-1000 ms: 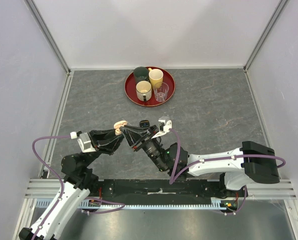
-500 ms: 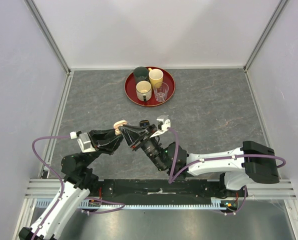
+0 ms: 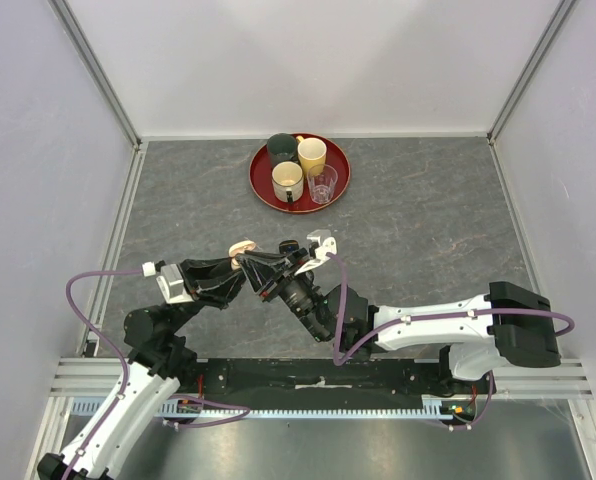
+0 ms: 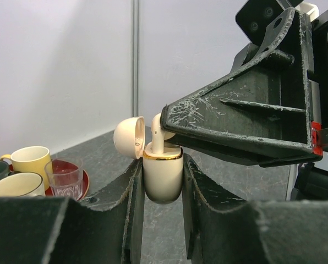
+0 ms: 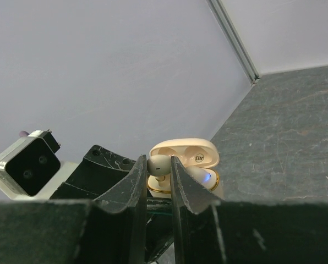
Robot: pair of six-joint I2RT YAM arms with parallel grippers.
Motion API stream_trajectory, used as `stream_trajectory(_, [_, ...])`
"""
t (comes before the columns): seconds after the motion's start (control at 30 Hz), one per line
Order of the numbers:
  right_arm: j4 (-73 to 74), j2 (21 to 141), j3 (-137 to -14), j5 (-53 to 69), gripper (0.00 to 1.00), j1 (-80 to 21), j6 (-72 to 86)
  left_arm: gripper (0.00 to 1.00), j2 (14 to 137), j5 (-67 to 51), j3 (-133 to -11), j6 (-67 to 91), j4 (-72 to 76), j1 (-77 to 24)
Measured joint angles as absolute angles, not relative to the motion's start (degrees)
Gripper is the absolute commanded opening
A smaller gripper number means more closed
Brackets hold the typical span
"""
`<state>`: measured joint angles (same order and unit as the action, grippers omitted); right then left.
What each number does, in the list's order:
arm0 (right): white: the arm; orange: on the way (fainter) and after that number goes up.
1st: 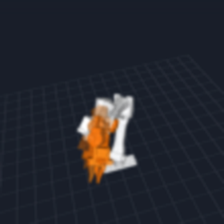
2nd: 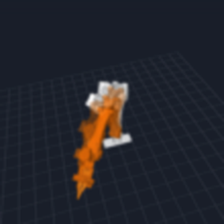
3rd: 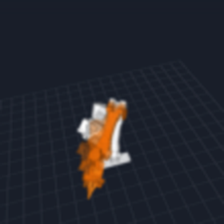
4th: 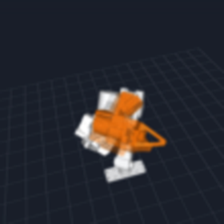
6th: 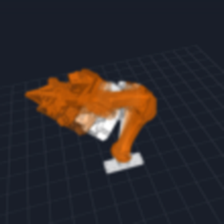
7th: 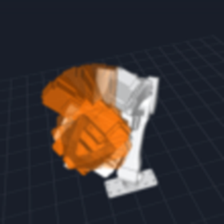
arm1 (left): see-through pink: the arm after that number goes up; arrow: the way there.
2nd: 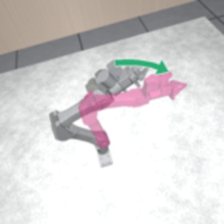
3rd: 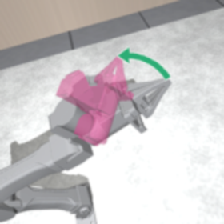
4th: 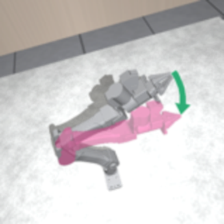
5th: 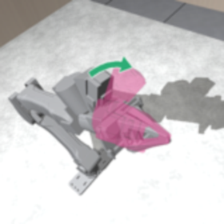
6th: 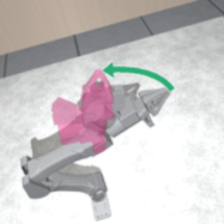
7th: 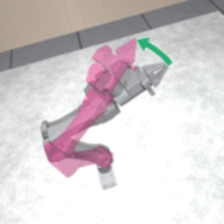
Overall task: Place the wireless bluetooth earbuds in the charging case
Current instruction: Place the earbud in the charging case.
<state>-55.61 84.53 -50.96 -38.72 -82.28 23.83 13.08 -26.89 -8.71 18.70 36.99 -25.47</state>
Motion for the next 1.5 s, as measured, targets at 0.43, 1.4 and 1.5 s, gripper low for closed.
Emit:
stream_trajectory(0.43, [-52.6,83.3,-51.0,-39.7,0.18,-82.7,23.8,0.02,13.2,-27.1,-8.7,18.7,36.5,-25.5])
stream_trajectory(1.4, [-50.0,82.4,-52.0,-39.9,0.44,-83.3,22.7,0.02,13.2,-25.6,-8.7,18.7,37.0,-25.5])
stream_trajectory(1.5, [-50.0,82.1,-52.0,-39.6,0.47,-83.4,21.9,0.02,13.1,-25.6,-8.7,18.7,37.2,-25.5])
